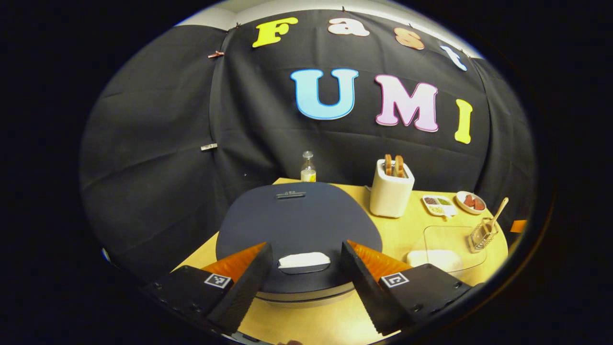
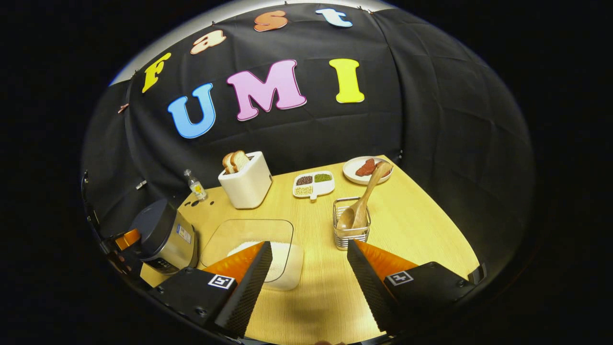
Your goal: Close the left gripper, press the button to open the rice cooker; take a wooden spoon from the chopstick holder with the right hand, scoop a spoonful of rice and pour it into the rice cooker, then put the wooden spoon back into the chopstick holder.
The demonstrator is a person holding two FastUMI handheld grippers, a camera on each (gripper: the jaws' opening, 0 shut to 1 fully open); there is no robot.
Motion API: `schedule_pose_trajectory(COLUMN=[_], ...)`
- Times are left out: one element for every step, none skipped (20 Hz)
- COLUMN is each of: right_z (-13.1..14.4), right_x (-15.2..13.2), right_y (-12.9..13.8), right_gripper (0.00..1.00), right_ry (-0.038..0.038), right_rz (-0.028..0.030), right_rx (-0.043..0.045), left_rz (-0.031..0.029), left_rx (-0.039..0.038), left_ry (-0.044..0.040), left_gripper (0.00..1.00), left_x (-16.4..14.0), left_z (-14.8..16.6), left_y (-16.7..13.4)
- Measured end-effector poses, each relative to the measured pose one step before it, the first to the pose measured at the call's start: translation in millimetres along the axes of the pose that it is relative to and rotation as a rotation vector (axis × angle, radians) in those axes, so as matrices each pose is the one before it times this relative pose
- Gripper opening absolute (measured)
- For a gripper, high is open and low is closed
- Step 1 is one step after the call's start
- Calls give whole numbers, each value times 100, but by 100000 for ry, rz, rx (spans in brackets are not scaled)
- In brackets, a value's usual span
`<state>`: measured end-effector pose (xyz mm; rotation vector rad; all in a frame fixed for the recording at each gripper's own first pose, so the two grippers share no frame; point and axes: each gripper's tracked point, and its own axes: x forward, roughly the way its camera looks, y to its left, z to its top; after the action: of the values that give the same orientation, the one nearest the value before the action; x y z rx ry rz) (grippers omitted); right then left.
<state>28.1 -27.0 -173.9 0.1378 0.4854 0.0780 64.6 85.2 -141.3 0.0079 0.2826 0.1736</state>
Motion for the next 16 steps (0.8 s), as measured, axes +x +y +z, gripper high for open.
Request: schedule_pose_trajectory(right_z=[944, 1217, 1194, 1366, 1775, 1763, 1820, 1552, 1274, 875, 766, 483, 127, -243, -436, -372], right_x=[-285, -299, -349, -428, -547, -595, -701, -563, -643, -609, -639, -597, -662, -567, -524, -496], right_y=[78, 178, 225, 242, 166, 7, 11, -26, 97, 177, 101, -98, 183, 312, 114, 171], right_gripper=[98, 98, 98, 98, 99, 98, 98, 98, 98, 98, 98, 98, 98, 98, 98, 98], right_ry=[-2151, -2756, -2425, -2976, -3952, -4302, -4472, -4077, -3469, -2256, -2221, -1693, -909, 315, 745, 436], right_rz=[-147, 93, 40, 327, -60, -330, -446, -610, -337, -106, -541, -1419, -472, -136, -599, -436], right_rx=[-230, -54, -60, -175, -613, -1011, -1323, -1369, -1098, -526, -371, -622, -483, -487, -387, -119], left_rz=[-992, -862, -580, -743, -1724, -1887, -1923, -1386, -1593, -1023, -1046, -1964, -1727, -1683, -2326, -2860], left_rx=[-40, 104, -621, -1494, -2367, -1406, -43, 1742, 2718, 3059, 2338, 2269, 1709, 1051, -331, -1274], left_ry=[-3413, -2840, -1746, -1503, -2205, -2218, -2675, -2958, -3053, -2743, -2163, -2532, -1506, -514, -53, 165], left_gripper=[98, 98, 98, 98, 97, 98, 98, 97, 98, 98, 98, 98, 97, 97, 97, 97], left_x=[-848, -828, -684, -732, -786, -788, -753, -568, -609, -576, -469, -667, -371, -378, -279, -299], left_z=[1112, 1220, 1047, 1138, 1490, 1199, 1230, 1413, 1192, 1220, 811, 922, 522, 189, 16, -52], left_y=[-501, -510, -519, -521, -796, -873, -896, -735, -596, -613, -439, -863, -735, -813, -913, -1179])
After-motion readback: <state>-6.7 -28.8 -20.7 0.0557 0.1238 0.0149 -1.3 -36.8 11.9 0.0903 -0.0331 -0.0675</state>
